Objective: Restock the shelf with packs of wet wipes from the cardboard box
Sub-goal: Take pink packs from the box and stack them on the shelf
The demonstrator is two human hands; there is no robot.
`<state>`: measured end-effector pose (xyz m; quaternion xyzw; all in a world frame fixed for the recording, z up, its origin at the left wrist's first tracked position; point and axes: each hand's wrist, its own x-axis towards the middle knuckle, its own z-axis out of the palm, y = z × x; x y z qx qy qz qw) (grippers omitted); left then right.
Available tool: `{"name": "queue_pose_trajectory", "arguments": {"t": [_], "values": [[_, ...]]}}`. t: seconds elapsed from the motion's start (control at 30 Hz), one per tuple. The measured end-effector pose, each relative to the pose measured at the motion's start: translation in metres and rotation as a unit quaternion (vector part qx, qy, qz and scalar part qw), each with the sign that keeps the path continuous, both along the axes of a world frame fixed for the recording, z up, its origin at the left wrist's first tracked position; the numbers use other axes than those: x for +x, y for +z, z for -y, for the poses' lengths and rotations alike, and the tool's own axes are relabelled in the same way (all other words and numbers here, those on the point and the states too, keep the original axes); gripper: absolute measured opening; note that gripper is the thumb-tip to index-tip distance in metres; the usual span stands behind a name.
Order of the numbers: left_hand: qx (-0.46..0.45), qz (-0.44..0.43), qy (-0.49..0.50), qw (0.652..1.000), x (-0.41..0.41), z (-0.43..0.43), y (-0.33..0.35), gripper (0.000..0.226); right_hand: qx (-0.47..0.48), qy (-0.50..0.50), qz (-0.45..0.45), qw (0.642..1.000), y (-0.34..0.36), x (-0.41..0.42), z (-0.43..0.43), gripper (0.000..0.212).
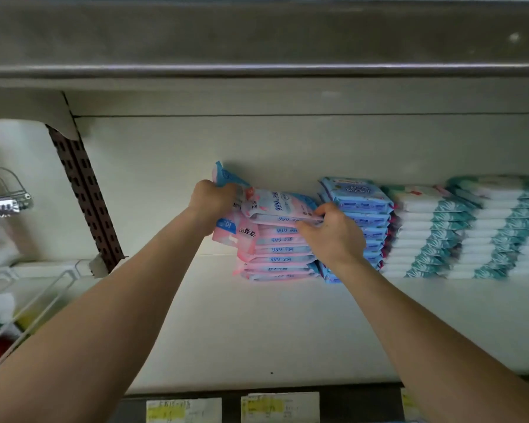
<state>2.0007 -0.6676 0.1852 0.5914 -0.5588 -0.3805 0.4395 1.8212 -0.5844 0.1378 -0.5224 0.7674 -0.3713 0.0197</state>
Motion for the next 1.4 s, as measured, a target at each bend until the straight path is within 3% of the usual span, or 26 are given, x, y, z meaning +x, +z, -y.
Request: {"name": "queue_pose_trajectory", "arguments": {"t": [0.23, 0.37, 0.53, 0.6, 0.67, 0.77, 0.87, 0.97, 1.1, 1.17, 1.3, 1.4], "values": [[-0.01, 0.012, 0.016, 1.0, 0.035, -0.003, -0.002, 0.02, -0.003, -0.009, -0.072, 0.997, 0.004, 0.006, 0.008, 0.028], [-0.013, -0.061, 0.008, 0.998, 0.043, -0.014, 0.006, 0.019, -0.006, 0.026, -0.105, 0.994, 0.007, 0.017, 0.013, 0.029], [0.029, -0.162, -0.07, 0.984, 0.029, -0.027, 0.01, 0.014, 0.021, 0.07, -0.101, 0.992, 0.009, 0.021, 0.022, 0.03], [0.039, -0.16, -0.085, 0.983, 0.025, -0.027, 0.008, 0.012, 0.01, 0.082, -0.045, 0.996, 0.011, 0.02, 0.022, 0.027], [0.046, -0.16, -0.095, 0.981, 0.022, -0.027, 0.006, 0.014, -0.023, 0.116, 0.093, 0.989, 0.015, 0.02, 0.021, 0.027], [0.078, -0.177, -0.147, 0.97, 0.014, -0.029, 0.012, 0.018, -0.056, 0.154, 0.24, 0.957, 0.033, 0.018, 0.021, 0.03], [0.124, -0.137, -0.219, 0.958, 0.007, -0.031, 0.026, 0.019, -0.017, 0.209, 0.347, 0.914, 0.066, 0.012, 0.018, 0.043], [0.157, -0.125, -0.273, 0.941, 0.005, -0.029, 0.038, 0.022, -0.002, 0.246, 0.406, 0.88, 0.081, 0.01, 0.019, 0.052], [0.186, -0.156, -0.292, 0.925, 0.023, -0.024, 0.03, 0.026, -0.049, 0.19, 0.479, 0.856, 0.083, 0.001, 0.021, 0.031], [0.177, -0.173, -0.278, 0.928, 0.027, -0.017, 0.022, 0.025, -0.031, 0.173, 0.462, 0.87, 0.079, -0.007, 0.019, 0.024], [0.144, -0.218, -0.16, 0.952, 0.016, -0.007, 0.021, 0.02, 0.051, 0.138, 0.288, 0.946, 0.072, -0.019, 0.018, 0.022], [0.12, -0.145, -0.126, 0.974, 0.006, -0.003, 0.023, 0.02, 0.075, 0.146, 0.156, 0.974, 0.071, -0.021, 0.018, 0.017]]}}
